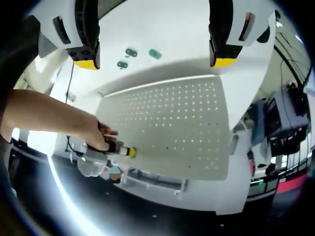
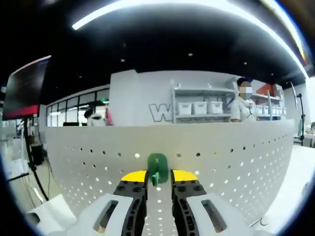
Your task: Insert the hook assembly into the mounting plate slot until the hook locks in place.
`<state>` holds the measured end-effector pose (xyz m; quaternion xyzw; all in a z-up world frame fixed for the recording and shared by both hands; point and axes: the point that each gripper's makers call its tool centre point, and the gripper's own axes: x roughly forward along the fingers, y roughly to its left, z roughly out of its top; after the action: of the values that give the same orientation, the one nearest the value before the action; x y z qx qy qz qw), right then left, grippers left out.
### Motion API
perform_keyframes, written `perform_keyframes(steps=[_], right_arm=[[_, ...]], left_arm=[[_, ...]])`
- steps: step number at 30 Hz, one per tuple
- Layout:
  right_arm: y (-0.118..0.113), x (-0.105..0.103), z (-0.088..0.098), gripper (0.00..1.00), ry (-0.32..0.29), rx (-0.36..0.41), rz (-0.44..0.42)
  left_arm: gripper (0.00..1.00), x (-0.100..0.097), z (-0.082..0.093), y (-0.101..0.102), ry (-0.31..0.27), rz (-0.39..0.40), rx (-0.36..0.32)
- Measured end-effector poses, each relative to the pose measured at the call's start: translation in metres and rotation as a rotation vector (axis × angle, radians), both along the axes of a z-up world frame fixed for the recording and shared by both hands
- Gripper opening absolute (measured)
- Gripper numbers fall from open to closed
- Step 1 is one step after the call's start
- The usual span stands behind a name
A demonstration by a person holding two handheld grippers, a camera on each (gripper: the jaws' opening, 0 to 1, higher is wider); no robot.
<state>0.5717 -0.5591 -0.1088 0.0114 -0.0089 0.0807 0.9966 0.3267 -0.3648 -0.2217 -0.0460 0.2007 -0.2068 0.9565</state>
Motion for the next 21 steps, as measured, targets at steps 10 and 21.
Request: perform_keyframes(steps=[10, 21], right_arm=[[0.001, -0.022, 0.022, 0.21, -0.057, -0.009, 0.026], [-0.019, -0.058, 0.023, 0.26, -0.046, -0.055, 0.067]], left_arm=[[0.93, -0.004, -0.003, -0.001, 0.009, 0.001, 0.006], [0.93, -0.012, -0.007, -0.013, 0.022, -0.022, 0.013]])
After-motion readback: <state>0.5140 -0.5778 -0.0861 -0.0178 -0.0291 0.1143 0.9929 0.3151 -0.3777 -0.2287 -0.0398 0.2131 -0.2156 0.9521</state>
